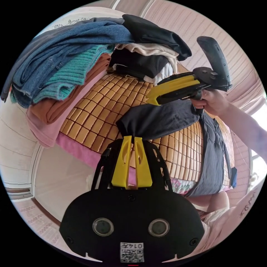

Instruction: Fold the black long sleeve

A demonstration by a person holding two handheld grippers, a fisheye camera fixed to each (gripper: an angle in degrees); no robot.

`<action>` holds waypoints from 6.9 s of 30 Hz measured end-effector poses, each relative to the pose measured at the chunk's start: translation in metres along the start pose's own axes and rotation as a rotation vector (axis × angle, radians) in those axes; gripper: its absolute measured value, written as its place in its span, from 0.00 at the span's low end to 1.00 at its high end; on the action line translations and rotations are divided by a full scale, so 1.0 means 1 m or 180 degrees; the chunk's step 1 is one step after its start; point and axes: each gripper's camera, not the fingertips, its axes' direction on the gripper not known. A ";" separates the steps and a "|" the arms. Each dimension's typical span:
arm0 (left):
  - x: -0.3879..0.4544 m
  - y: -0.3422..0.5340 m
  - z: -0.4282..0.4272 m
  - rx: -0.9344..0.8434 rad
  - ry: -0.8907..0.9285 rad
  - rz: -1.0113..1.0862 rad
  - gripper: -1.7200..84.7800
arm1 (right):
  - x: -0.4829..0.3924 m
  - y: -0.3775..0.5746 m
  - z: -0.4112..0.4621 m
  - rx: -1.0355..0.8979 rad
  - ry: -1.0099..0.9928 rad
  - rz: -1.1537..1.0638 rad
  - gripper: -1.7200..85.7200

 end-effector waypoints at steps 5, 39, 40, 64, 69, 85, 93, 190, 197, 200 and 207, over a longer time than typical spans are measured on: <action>0.004 0.001 0.002 0.0058 -0.0264 0.0023 0.07 | -0.017 -0.051 0.033 -0.0237 0.0017 -0.0130 0.10; 0.035 0.039 0.011 0.0059 -0.0129 0.0300 0.01 | -0.080 -0.080 0.053 -0.0823 0.0015 -0.0895 0.01; 0.034 0.039 0.011 0.0066 -0.0108 0.0280 0.01 | -0.080 -0.081 0.059 -0.0932 0.0044 -0.0909 0.01; 0.024 0.027 0.006 0.0038 -0.0009 0.0170 0.01 | -0.065 -0.104 0.064 -0.0779 -0.0063 -0.0790 0.01; 0.010 0.012 -0.003 0.0084 -0.0073 0.0087 0.01 | -0.049 -0.115 0.052 -0.0607 -0.0046 -0.0559 0.01; -0.014 -0.020 0.001 -0.0079 -0.0343 -0.0182 0.07 | -0.067 -0.106 0.042 -0.0263 0.0917 -0.0395 0.02; -0.006 -0.018 -0.023 0.0177 -0.0269 -0.0250 0.09 | -0.062 -0.051 -0.019 -0.0007 0.0840 -0.0079 0.10; 0.365 -0.103 -0.153 0.0908 0.0452 0.1961 0.01 | -0.207 0.324 -0.384 0.0739 0.1923 0.1432 0.01; 0.481 -0.044 -0.154 0.0563 0.1615 0.2953 0.01 | -0.307 0.463 -0.435 0.1111 0.1779 0.2146 0.01; 0.514 0.010 -0.092 -0.0041 0.1739 0.3257 0.01 | -0.340 0.532 -0.387 0.0892 0.1528 0.2736 0.01; 0.544 0.063 0.004 -0.1009 0.1633 0.3308 0.01 | -0.352 0.640 -0.267 0.0693 0.0687 0.3752 0.01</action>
